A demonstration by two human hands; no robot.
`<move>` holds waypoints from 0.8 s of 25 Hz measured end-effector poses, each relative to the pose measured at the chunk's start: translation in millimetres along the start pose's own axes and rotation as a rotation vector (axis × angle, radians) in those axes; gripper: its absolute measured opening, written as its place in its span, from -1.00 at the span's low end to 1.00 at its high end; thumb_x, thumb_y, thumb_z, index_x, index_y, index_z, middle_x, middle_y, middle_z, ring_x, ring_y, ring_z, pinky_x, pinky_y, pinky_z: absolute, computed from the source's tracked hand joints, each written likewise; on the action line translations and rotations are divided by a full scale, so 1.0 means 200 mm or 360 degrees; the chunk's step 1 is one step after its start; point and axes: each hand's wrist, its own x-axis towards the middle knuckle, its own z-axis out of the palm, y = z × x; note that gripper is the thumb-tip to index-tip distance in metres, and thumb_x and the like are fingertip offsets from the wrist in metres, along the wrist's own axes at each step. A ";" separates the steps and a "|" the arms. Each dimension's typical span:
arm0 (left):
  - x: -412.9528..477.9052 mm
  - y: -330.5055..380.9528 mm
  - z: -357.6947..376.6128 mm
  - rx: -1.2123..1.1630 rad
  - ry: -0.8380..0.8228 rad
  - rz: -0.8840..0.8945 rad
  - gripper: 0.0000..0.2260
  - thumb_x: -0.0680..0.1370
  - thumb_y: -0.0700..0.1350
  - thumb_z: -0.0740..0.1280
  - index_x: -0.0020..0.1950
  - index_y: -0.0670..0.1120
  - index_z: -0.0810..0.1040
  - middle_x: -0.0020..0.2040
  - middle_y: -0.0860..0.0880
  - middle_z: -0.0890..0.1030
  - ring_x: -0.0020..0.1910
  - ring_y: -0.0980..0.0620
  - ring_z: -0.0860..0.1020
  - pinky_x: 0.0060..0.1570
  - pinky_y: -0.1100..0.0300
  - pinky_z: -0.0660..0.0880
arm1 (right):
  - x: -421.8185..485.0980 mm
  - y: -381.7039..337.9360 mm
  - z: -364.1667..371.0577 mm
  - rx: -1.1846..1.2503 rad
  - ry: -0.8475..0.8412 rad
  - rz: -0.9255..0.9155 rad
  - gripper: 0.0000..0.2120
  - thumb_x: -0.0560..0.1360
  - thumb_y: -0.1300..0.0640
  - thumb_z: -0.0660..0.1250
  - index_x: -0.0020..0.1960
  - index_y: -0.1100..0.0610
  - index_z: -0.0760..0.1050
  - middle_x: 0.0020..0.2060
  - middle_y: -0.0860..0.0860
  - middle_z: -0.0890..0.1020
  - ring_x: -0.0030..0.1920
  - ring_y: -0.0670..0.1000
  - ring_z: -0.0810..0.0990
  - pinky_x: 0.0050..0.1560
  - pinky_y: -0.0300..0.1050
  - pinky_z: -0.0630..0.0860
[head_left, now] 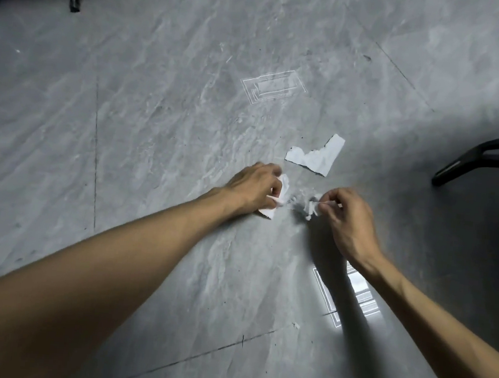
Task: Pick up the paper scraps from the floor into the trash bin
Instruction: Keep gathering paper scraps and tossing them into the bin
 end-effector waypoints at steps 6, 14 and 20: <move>-0.12 -0.01 0.06 -0.0315 0.0132 -0.0278 -0.89 0.44 -0.14 0.41 -0.17 -0.09 0.49 -0.17 -0.04 0.52 -0.14 -0.12 0.52 -0.24 0.11 0.39 | 0.05 -0.03 0.07 -0.0319 -0.0412 -0.0407 -0.84 0.40 0.17 0.42 -0.04 0.12 0.53 0.19 0.07 0.56 0.17 0.13 0.49 0.17 -0.09 0.40; -0.78 -0.09 -0.30 -0.0708 0.0523 -0.0596 -0.83 0.36 -0.09 0.52 -0.31 0.03 0.54 -0.50 0.20 0.50 -0.43 0.36 0.45 -0.40 0.50 0.31 | 0.01 -0.31 0.30 -0.0075 -0.0608 -0.0289 -0.84 0.32 0.36 0.32 -0.25 0.11 0.52 -0.33 0.04 0.65 -0.28 0.05 0.58 -0.30 -0.28 0.40; -1.42 -0.23 -0.63 -0.0714 0.0747 -0.0828 -0.84 0.33 -0.08 0.55 -0.32 0.01 0.58 -0.52 0.08 0.51 -0.52 0.22 0.40 -0.46 0.46 0.30 | -0.20 -0.92 0.48 0.0814 -0.0997 0.0248 -0.71 0.47 0.28 0.38 0.16 0.08 0.51 -0.18 0.04 0.63 -0.31 -0.07 0.59 -0.22 -0.31 0.46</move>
